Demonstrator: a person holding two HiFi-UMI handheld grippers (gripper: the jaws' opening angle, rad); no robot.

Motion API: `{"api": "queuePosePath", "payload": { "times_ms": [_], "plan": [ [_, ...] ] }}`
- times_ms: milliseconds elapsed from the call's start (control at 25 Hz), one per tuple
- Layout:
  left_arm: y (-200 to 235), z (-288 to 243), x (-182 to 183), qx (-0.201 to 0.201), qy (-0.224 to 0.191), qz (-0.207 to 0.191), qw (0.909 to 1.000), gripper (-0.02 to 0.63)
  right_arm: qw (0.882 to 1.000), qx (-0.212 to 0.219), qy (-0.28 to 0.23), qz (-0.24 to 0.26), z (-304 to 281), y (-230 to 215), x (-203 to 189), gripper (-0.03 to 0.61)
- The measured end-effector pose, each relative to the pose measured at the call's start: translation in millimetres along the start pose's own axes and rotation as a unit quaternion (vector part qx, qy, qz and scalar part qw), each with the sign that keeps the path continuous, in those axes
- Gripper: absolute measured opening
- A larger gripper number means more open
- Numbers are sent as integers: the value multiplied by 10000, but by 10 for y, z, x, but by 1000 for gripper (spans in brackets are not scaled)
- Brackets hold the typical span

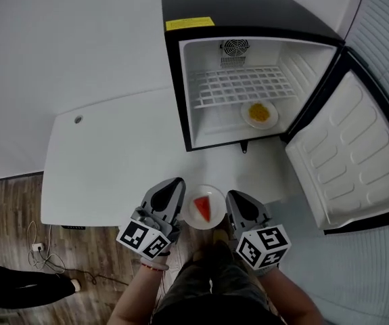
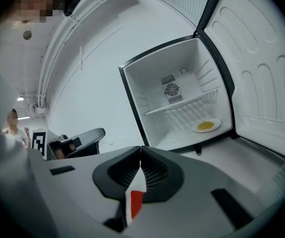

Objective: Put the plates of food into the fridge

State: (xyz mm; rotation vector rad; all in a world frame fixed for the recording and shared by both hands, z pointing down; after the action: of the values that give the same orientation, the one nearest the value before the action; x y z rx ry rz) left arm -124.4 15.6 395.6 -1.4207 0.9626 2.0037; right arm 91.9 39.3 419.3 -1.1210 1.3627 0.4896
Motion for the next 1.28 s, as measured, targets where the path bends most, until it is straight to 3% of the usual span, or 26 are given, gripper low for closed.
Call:
{"api": "queuePosePath", "payload": {
  "times_ms": [160, 360, 520, 680, 800, 1040, 1280],
  "plan": [
    [-19, 322, -47, 140, 94, -75, 9998, 6, 9997, 34, 207, 83, 195, 63, -250, 8],
    [-46, 672, -148, 413, 139, -56, 9990, 6, 9984, -232, 516, 48, 390, 44, -584, 8],
    [-45, 905, -262, 616, 188, -39, 9979, 6, 9949, -421, 814, -430, 475, -12, -906, 9],
    [-34, 1108, -352, 808, 241, -28, 9964, 6, 9845, -464, 1042, -1336, 465, -67, -1229, 11],
    [-31, 1212, -415, 902, 257, 19, 9956, 6, 9670, -473, 1230, -2178, 397, -109, -1465, 71],
    [-15, 1274, -516, 932, 334, 153, 9950, 6, 9075, -509, 1149, -4008, 233, -220, -1759, 107],
    [40, 1267, -556, 964, 310, 244, 9946, 6, 8729, -368, 934, -4774, 65, -263, -1823, 107]
  ]
}}
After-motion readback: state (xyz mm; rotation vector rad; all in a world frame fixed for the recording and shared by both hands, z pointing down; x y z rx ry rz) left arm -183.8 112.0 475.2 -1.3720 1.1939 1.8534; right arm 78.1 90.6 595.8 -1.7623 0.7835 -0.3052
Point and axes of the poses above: the fingertips, and each gripper's own axes: z backward along the fingers, y to its left, x out of its top, the point moved 8 cm from there along z, backward along the fingers, and after that the axes turned 4 degrees about -y, right-handed, at the moved point
